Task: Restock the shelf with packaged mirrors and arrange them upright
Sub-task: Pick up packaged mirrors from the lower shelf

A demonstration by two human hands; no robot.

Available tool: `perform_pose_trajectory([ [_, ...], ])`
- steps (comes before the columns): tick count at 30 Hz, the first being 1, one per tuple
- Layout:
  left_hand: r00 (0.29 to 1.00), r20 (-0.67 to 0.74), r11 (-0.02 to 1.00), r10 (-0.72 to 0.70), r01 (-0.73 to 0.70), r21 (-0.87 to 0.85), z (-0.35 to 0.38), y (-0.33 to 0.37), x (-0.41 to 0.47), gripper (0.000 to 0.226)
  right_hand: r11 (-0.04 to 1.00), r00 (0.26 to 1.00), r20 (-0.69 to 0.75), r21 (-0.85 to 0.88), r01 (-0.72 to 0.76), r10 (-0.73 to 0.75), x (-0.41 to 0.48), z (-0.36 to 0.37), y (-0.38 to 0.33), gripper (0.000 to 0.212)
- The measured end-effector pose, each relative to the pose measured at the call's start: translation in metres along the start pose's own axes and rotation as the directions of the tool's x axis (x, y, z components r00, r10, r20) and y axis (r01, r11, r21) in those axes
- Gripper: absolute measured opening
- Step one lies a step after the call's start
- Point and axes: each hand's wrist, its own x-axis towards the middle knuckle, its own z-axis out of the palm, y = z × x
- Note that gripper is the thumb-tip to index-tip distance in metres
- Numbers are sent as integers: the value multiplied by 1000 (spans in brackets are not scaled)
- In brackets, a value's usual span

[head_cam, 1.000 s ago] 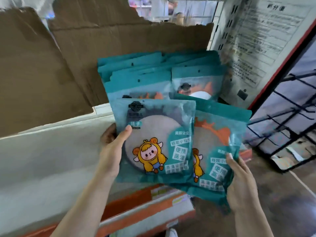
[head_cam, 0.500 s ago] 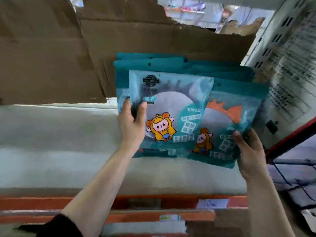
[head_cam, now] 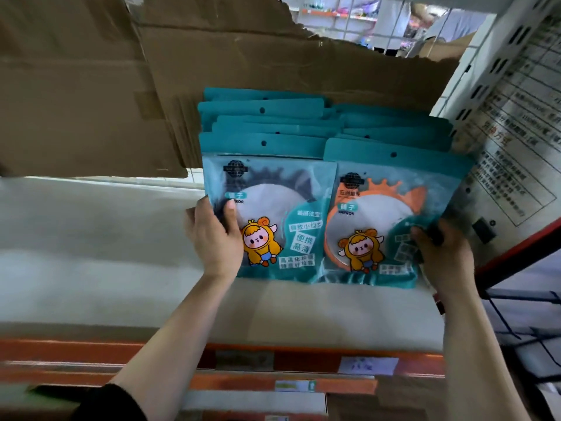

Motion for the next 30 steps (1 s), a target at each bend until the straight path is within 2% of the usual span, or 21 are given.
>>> perform_pose_trajectory([
  [2,1000,3,996,28,-28,87,4,-3,-3,45,1000,997,-65,12,-29,29,-5,5,0,23],
  [7,999,-25,977,-20,25,212,-7,-13,-11,46,992,976,-191,78,-95,108,-18,19,-7,35],
  [10,992,-92,974,88,-67,218,-24,-8,-15,45,986,972,-181,100,-136,152,-28,26,-9,49],
  [11,988,-70,975,135,-120,189,-29,-3,-18,45,984,971,-173,97,-149,164,-32,28,-9,58],
  [12,984,13,972,180,-180,151,-34,5,-24,46,983,971,-169,85,-160,172,-36,31,-10,68],
  [13,962,153,962,224,-243,123,-37,13,-31,48,985,972,-167,75,-158,168,-41,34,-11,78],
  [15,843,451,908,293,-394,146,-39,21,-51,57,988,977,-153,65,-141,149,-49,40,-17,97],
  [16,780,549,871,299,-459,178,-38,20,-59,63,991,983,-129,64,-122,129,-53,45,-19,104],
  [18,734,630,833,255,-497,243,-35,14,-65,69,998,995,-74,17,-66,67,-62,56,-23,117],
  [22,765,604,819,221,-482,311,-28,7,-52,66,978,995,-36,-192,82,-91,-74,72,-24,120],
  [26,792,587,799,171,-460,387,-12,16,-33,65,954,985,-87,-276,120,-149,-60,74,-16,121],
  [30,800,577,813,166,-442,379,-8,17,-31,65,934,971,-123,-322,158,-206,-58,74,-9,119],
])
